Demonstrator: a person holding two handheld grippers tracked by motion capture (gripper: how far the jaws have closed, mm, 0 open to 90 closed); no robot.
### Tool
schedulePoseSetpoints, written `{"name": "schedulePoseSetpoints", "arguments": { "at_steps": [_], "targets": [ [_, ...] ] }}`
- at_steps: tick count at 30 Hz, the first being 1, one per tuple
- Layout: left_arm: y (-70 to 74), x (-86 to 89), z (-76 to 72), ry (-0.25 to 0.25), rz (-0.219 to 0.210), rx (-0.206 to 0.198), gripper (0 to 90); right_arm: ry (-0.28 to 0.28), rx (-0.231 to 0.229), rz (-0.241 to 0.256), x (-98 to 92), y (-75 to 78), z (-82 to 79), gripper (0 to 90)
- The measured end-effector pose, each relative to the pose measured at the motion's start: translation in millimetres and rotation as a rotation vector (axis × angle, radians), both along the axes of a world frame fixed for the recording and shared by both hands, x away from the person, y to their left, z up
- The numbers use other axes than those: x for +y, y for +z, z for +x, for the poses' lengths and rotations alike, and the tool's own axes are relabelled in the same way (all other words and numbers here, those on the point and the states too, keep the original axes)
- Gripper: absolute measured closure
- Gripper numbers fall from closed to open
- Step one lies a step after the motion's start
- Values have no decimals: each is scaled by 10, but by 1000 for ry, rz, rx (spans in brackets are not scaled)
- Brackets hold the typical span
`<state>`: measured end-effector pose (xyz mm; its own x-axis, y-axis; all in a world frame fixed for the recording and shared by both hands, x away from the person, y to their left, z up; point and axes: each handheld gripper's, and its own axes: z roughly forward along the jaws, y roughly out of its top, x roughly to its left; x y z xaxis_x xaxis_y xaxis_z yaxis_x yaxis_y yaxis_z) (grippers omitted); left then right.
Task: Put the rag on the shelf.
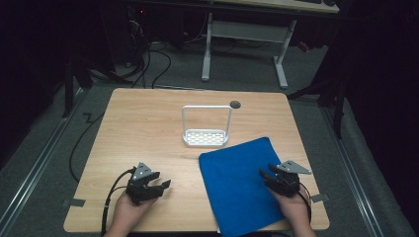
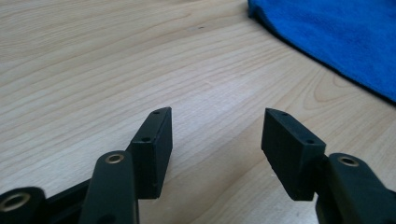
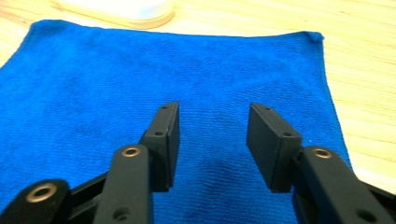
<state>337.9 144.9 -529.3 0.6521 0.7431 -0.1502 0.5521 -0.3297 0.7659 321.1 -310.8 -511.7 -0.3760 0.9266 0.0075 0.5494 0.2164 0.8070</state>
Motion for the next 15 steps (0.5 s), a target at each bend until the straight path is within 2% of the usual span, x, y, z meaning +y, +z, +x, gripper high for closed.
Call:
{"name": "schedulePoseSetpoints", "arguments": {
  "at_steps": [3, 5, 8, 9, 10, 13, 15],
  "targets": [
    [0, -22, -6, -7, 11, -4, 437, 19, 2, 0, 7, 2, -3, 609],
    [-4, -36, -9, -10, 13, -5, 437, 35, 16, 5, 24, -6, -6, 688],
    [-4, -46, -15, -16, 18, -7, 435, 88, 32, 9, 91, -7, -20, 781],
    [-2, -44, -16, -14, 16, -7, 434, 137, 31, -5, 167, 1, -32, 804],
    [-2, -44, -16, -14, 16, -7, 434, 137, 31, -5, 167, 1, -32, 804],
    [3, -30, -14, -12, 13, -7, 434, 197, 55, -47, 348, -20, -48, 825],
    [4, -27, -13, -10, 11, -7, 434, 206, 62, -56, 374, -32, -46, 826]
  ]
}}
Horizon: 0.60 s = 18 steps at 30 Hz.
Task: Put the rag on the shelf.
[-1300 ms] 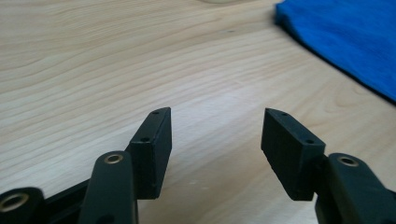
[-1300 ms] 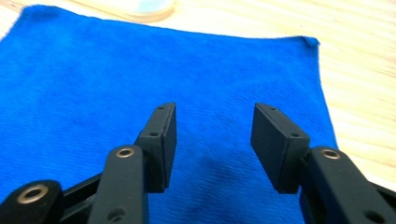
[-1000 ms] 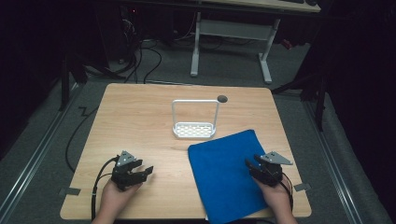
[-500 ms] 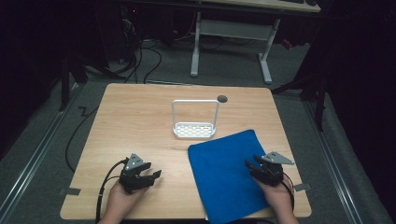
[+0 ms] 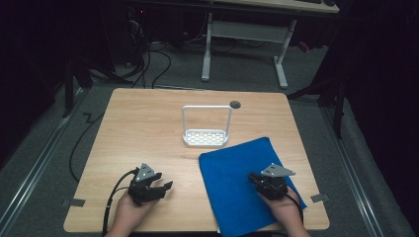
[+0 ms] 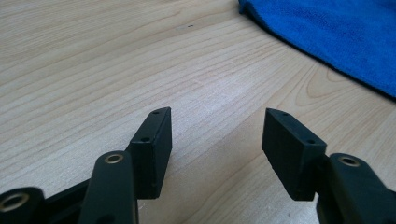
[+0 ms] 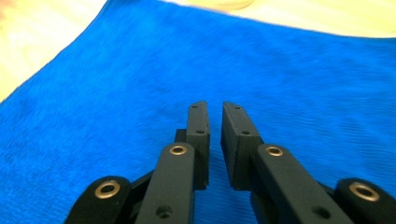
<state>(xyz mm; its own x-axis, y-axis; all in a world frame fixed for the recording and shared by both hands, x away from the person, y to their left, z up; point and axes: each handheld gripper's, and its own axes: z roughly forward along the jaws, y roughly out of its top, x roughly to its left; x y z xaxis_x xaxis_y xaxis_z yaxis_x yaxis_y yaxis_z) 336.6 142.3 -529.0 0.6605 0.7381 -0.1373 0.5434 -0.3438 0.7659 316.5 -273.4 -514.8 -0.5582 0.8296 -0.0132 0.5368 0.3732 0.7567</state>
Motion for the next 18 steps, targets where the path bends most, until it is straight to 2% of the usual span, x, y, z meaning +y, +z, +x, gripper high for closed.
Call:
{"name": "schedulePoseSetpoints", "arguments": {
  "at_steps": [1, 2, 3, 14, 16, 17, 18],
  "targets": [
    [2, 4, 0, 3, -3, -1, 434, 18, 25, -12, 57, -41, 11, 833],
    [6, 11, 0, 3, -5, -2, 434, 18, 25, -12, 57, -41, 11, 833],
    [15, 21, 1, 5, -9, -4, 434, 38, 58, -31, 106, -88, 20, 838],
    [53, -8, -17, -5, -41, 2, 442, 121, 66, -26, 335, -110, -42, 843],
    [72, -35, -32, -11, -62, 9, 465, 152, 64, -32, 432, -111, -67, 842],
    [88, -74, -49, -28, -83, 19, 465, 152, 64, -32, 432, -111, -67, 842],
    [99, -123, -69, -50, -97, 28, 512, 168, 59, -42, 493, -105, -79, 840]
  ]
}}
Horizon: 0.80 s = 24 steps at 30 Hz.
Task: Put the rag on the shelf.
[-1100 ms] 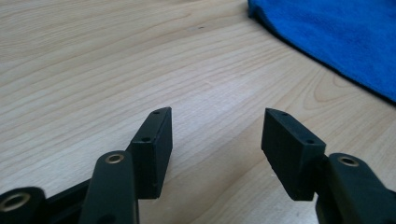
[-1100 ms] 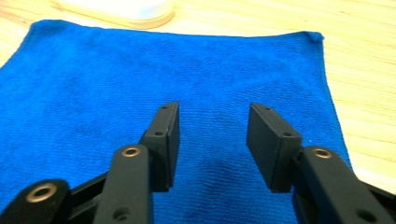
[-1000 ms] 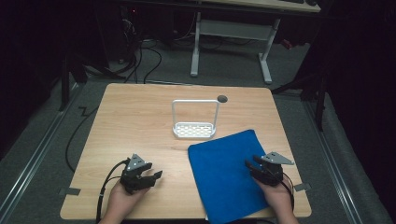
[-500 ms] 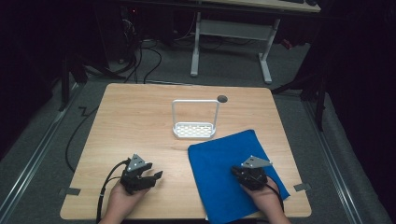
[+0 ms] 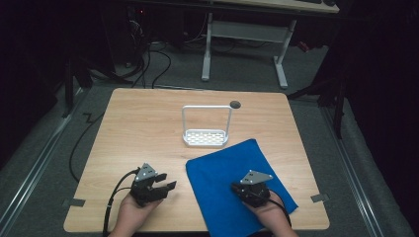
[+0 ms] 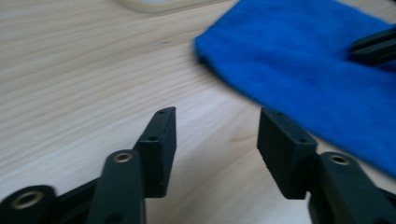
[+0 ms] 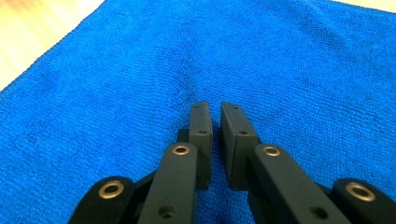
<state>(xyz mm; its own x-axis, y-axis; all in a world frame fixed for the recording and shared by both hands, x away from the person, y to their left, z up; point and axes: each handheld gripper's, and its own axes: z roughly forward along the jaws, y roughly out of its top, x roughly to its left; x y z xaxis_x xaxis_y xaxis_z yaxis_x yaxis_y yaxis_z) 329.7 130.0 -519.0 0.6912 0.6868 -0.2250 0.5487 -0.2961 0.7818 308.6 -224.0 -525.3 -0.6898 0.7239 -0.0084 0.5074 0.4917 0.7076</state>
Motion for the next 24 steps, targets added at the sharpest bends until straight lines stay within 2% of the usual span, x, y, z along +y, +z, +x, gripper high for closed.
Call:
{"name": "schedulePoseSetpoints", "arguments": {
  "at_steps": [1, 2, 3, 4, 5, 7, 8, 11, 13, 17, 20, 24],
  "targets": [
    [8, -152, -53, -50, -16, 28, 530, 4, -2, 0, 12, 5, -4, 841],
    [8, -152, -53, -50, -16, 28, 554, 4, -2, 0, 12, 5, -4, 841],
    [7, -248, -90, -78, -30, 37, 554, 6, -16, 4, 24, 19, -10, 841],
    [10, -448, -168, -138, -44, 45, 604, -3, -33, 16, 13, 53, -10, 841],
    [9, -525, -196, -158, -41, 45, 624, -8, -35, 20, -1, 68, -10, 841],
    [-3, -731, -262, -213, -20, 43, 672, -19, -43, 31, -32, 82, -9, 842],
    [-3, -731, -262, -213, -20, 43, 702, -19, -43, 31, -32, 82, -9, 842],
    [-58, -925, -297, -261, 23, 53, 783, -33, -49, 36, -89, 87, -5, 843],
    [-113, -1016, -309, -283, 69, 52, 808, -37, -49, 38, -109, 89, -3, 843],
    [-113, -1002, -301, -294, 82, 46, 851, -42, -50, 40, -129, 96, -3, 845],
    [-109, -923, -278, -299, 87, 52, 853, -47, -62, 43, -162, 114, 1, 848],
    [-109, -717, -253, -276, 86, 59, 853, -65, -73, 46, -217, 146, 8, 853]
  ]
}}
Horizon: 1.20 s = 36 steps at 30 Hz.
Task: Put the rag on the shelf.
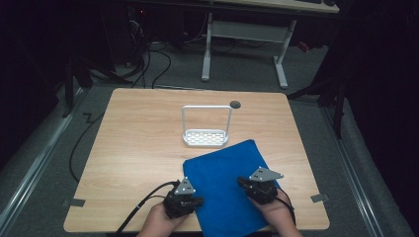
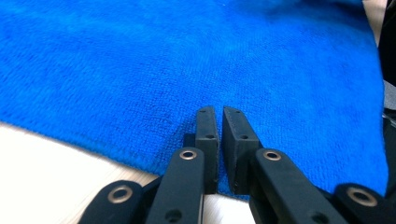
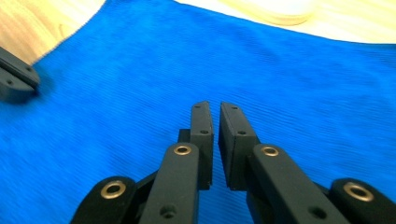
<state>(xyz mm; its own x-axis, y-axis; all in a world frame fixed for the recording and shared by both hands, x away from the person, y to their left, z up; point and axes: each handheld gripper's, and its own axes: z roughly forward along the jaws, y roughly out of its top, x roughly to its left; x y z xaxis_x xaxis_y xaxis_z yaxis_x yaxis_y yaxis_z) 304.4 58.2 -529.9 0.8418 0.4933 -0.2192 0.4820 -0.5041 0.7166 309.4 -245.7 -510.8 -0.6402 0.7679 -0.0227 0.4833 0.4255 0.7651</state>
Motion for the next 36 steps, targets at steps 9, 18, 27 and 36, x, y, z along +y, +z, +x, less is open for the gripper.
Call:
{"name": "schedulePoseSetpoints", "arguments": {
  "at_steps": [9, 18, 27, 36],
  "targets": [
    [19, 589, 155, 145, 14, 34, 841, -75, -9, 18, -172, 13, 159, 864],
    [34, 673, 395, 274, -32, -24, 632, -105, 20, -11, -102, -118, 422, 866],
    [-14, 638, 376, 246, 11, -52, 661, -86, 34, -53, -77, -175, 342, 866],
    [8, 728, 227, 222, 20, -26, 663, -52, 48, -19, -80, -182, 127, 865]
  ]
}}
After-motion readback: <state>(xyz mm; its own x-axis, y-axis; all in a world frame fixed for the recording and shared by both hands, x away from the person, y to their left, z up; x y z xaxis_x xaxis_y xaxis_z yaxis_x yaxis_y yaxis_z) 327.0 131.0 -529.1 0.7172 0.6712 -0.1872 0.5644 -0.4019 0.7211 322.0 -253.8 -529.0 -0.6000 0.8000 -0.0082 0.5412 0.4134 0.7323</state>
